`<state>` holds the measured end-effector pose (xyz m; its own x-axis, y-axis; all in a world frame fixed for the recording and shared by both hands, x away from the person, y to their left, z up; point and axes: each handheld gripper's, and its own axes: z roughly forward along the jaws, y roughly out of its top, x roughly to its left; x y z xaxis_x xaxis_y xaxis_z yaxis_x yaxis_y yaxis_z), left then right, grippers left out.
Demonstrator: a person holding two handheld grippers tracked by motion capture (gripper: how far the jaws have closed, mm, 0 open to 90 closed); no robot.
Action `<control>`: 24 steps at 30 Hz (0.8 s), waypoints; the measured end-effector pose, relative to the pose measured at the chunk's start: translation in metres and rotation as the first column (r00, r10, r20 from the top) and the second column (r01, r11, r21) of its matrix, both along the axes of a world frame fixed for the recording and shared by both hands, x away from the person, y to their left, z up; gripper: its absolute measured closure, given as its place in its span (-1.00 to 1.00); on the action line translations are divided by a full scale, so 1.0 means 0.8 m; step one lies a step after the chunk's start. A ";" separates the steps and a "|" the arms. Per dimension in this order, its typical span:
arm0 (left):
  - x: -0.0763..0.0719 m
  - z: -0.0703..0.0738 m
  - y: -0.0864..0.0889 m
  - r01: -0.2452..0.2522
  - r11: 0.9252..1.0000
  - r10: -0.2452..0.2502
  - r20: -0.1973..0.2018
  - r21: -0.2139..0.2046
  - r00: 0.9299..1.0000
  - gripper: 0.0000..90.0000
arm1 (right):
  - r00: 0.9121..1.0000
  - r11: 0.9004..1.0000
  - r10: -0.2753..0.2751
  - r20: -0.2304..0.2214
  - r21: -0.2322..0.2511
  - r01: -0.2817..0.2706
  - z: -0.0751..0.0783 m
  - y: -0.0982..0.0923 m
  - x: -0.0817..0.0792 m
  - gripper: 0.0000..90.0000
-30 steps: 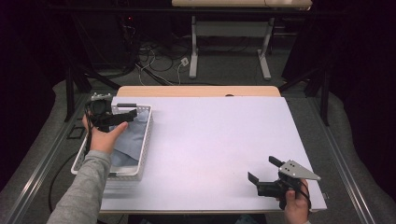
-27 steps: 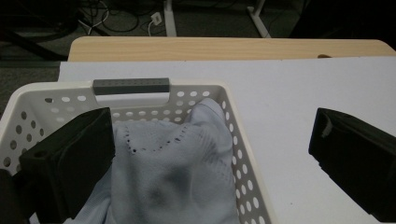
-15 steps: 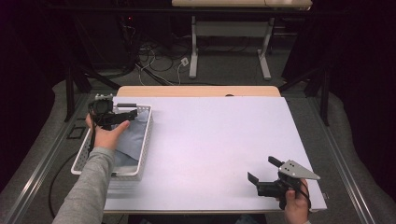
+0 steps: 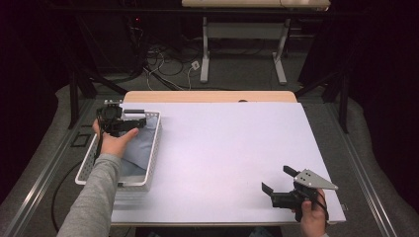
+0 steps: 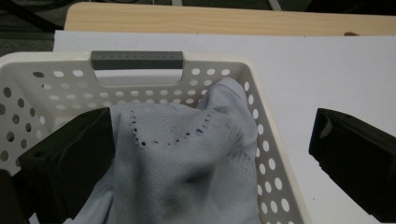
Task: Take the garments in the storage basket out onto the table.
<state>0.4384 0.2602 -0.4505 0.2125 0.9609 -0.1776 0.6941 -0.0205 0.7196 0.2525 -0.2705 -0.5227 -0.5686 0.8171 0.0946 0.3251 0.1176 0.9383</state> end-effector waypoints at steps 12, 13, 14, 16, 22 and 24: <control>0.005 -0.015 0.001 0.048 0.998 -0.046 -0.038 0.033 0.998 -0.99 | 1.000 1.000 0.004 -0.004 -0.006 -0.004 -0.001 0.000 0.001 -0.99; 0.005 -0.017 0.002 0.051 0.998 -0.049 -0.042 0.041 0.998 -0.99 | 1.000 1.000 0.001 -0.004 -0.006 -0.001 0.000 0.000 0.000 -0.99; 0.005 -0.019 0.002 0.048 0.998 -0.046 -0.043 0.043 0.998 -0.99 | 1.000 1.000 0.003 -0.001 -0.008 -0.003 0.000 0.000 0.000 -0.99; 0.005 -0.022 0.004 0.046 0.998 -0.044 -0.043 0.044 0.998 -0.96 | 1.000 1.000 0.004 0.000 -0.009 -0.004 0.000 0.000 0.001 -0.99; 0.007 -0.028 0.006 0.047 0.998 -0.044 -0.055 0.051 0.997 -0.93 | 1.000 1.000 0.004 -0.002 -0.008 -0.004 -0.001 0.001 0.001 -0.99; 0.007 -0.030 0.007 0.038 0.998 -0.035 -0.061 0.054 0.998 -0.92 | 1.000 1.000 0.005 -0.001 -0.008 -0.005 -0.001 0.001 0.001 -0.99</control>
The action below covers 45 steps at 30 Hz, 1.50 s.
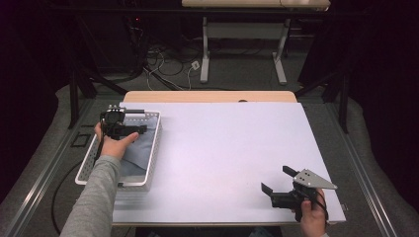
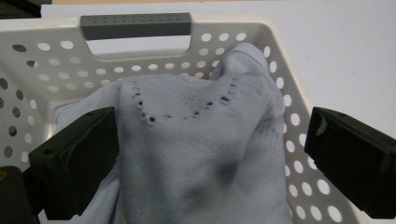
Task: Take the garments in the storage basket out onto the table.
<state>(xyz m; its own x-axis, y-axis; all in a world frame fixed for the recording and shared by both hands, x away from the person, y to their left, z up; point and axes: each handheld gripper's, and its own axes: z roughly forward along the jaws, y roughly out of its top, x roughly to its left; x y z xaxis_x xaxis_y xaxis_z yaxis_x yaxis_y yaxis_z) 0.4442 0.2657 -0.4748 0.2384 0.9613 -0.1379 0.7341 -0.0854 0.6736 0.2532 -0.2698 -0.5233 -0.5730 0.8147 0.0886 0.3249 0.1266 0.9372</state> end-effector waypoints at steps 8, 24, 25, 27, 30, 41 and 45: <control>0.002 -0.011 0.005 -0.021 1.000 0.021 -0.024 -0.010 1.000 -0.83 | 1.000 1.000 0.002 0.002 -0.001 -0.002 0.000 0.000 0.000 -0.99; 0.006 -0.020 0.006 0.001 1.000 -0.002 -0.063 -0.006 0.998 -0.46 | 1.000 1.000 0.005 -0.001 -0.014 -0.005 0.000 0.001 0.000 -0.99; 0.006 -0.020 0.006 -0.001 1.000 0.000 -0.064 -0.009 0.998 -0.43 | 1.000 1.000 0.004 -0.002 -0.011 -0.004 0.000 0.001 0.000 -0.99; 0.005 -0.022 0.008 -0.004 1.000 0.003 -0.055 -0.010 0.998 -0.36 | 1.000 1.000 0.008 0.000 -0.008 -0.008 0.000 0.001 0.000 -0.99; 0.004 -0.022 0.009 -0.004 1.000 0.004 -0.054 -0.015 0.999 -0.25 | 1.000 1.000 0.008 -0.002 -0.010 -0.008 0.000 0.000 0.000 -0.98; 0.001 -0.024 0.012 0.026 1.000 -0.026 -0.043 -0.005 0.999 -0.06 | 1.000 1.000 0.014 -0.004 -0.018 -0.014 0.000 0.000 0.001 -0.98; 0.001 -0.025 0.012 0.031 0.999 -0.032 -0.042 -0.016 0.999 0.03 | 1.000 1.000 0.017 -0.001 -0.019 -0.017 -0.001 0.001 0.001 -0.97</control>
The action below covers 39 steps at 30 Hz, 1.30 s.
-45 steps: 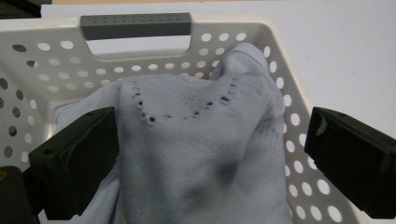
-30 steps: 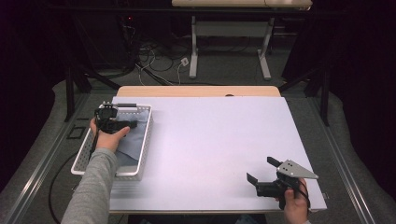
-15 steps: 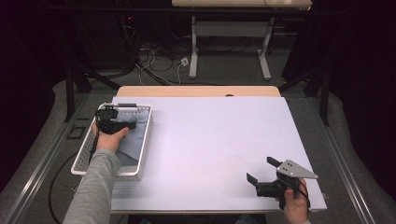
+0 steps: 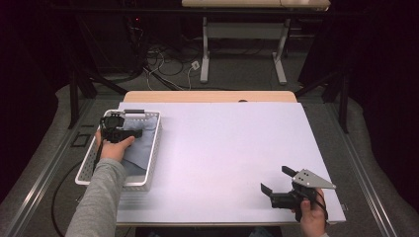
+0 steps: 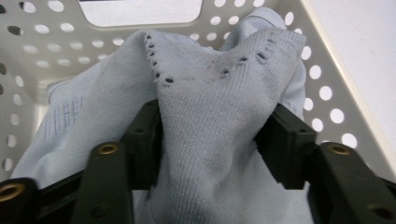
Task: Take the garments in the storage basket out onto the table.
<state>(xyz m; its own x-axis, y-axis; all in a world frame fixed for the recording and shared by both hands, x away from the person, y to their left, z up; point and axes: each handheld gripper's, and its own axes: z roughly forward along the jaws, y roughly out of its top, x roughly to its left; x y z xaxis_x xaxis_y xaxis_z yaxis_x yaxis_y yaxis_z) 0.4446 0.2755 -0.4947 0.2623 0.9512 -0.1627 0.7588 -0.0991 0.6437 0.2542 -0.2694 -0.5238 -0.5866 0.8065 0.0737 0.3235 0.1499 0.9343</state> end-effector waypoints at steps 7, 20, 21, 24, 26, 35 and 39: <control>-0.004 -0.001 0.002 0.010 1.000 -0.010 0.018 0.002 1.000 0.24 | 1.000 1.000 -0.002 -0.001 0.000 0.002 0.000 0.000 0.000 -0.97; -0.011 0.002 0.001 -0.009 1.000 0.009 0.018 -0.013 1.000 0.48 | 1.000 1.000 -0.004 -0.012 0.001 0.004 -0.001 0.000 0.000 -0.95; -0.012 0.002 0.001 -0.014 1.000 0.014 0.025 -0.014 1.000 0.50 | 1.000 1.000 -0.003 -0.009 0.000 0.003 -0.001 0.000 0.001 -0.94; -0.013 0.002 0.001 -0.007 1.000 0.007 0.032 -0.003 0.999 0.54 | 1.000 1.000 -0.003 -0.013 0.004 0.003 -0.001 -0.001 0.001 -0.94; -0.014 0.003 0.001 -0.009 1.000 0.009 0.036 -0.003 0.999 0.55 | 1.000 1.000 -0.004 -0.014 0.006 0.004 -0.001 -0.001 0.001 -0.94; -0.020 0.008 0.002 -0.012 1.000 0.012 0.066 0.000 0.998 0.57 | 1.000 1.000 -0.013 -0.008 0.013 0.013 -0.001 -0.001 0.001 -0.94; -0.022 0.010 0.003 -0.018 1.000 0.018 0.080 -0.007 0.997 0.57 | 1.000 1.000 -0.013 -0.007 0.009 0.013 -0.001 -0.001 0.001 -0.94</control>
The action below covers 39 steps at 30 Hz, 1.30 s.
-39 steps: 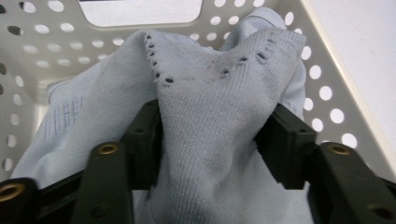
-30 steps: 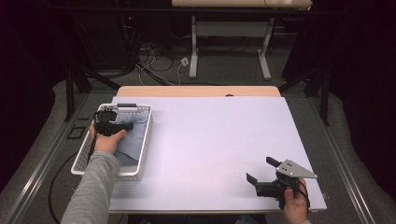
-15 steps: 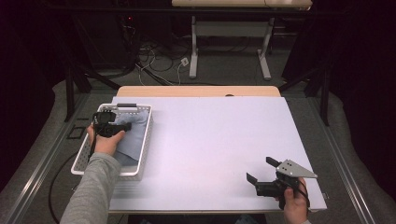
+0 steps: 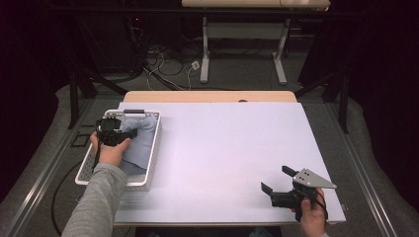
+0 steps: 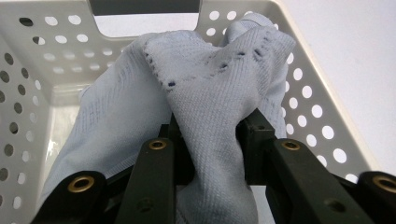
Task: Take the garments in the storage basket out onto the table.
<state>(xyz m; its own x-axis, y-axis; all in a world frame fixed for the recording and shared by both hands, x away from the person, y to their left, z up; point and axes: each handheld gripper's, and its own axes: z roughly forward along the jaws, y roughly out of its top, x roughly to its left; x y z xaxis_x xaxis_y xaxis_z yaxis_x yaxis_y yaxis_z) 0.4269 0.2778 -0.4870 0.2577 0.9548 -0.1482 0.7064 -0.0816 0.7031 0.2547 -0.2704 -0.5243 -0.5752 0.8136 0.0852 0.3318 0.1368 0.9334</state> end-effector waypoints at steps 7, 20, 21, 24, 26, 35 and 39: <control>-0.005 0.003 0.003 -0.006 1.000 0.006 0.033 -0.015 0.999 0.58 | 1.000 1.000 -0.001 0.002 -0.002 0.001 0.000 0.000 0.000 -0.94; -0.014 0.011 0.004 -0.004 1.000 0.007 0.091 -0.028 0.996 0.59 | 1.000 1.000 -0.003 0.001 -0.002 0.003 0.000 -0.001 0.000 -0.94; -0.015 0.012 0.005 -0.003 1.000 0.006 0.094 -0.030 0.996 0.59 | 1.000 1.000 -0.004 0.001 -0.001 0.004 0.000 0.000 0.000 -0.94; -0.017 0.014 0.005 -0.006 0.999 0.010 0.103 -0.036 0.995 0.59 | 1.000 1.000 -0.002 0.006 -0.001 0.002 0.000 0.000 0.000 -0.94; -0.018 0.015 0.005 -0.014 0.999 0.020 0.123 -0.048 0.992 0.59 | 1.000 1.000 -0.002 0.003 -0.002 0.002 0.000 0.000 0.000 -0.94; -0.026 0.023 0.007 -0.017 0.997 0.029 0.162 -0.075 0.986 0.59 | 1.000 1.000 -0.003 0.006 -0.002 0.003 0.000 0.000 0.000 -0.94; -0.030 0.027 0.006 -0.018 0.997 0.032 0.180 -0.080 0.983 0.59 | 1.000 1.000 -0.003 0.004 -0.001 0.003 0.000 0.000 0.000 -0.94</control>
<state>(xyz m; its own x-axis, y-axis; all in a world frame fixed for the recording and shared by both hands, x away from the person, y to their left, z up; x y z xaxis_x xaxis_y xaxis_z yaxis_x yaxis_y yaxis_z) 0.4030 0.2826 -0.4652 0.2632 0.9486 -0.1756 0.5683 -0.0053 0.8228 0.2546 -0.2704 -0.5242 -0.5729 0.8156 0.0819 0.3281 0.1366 0.9347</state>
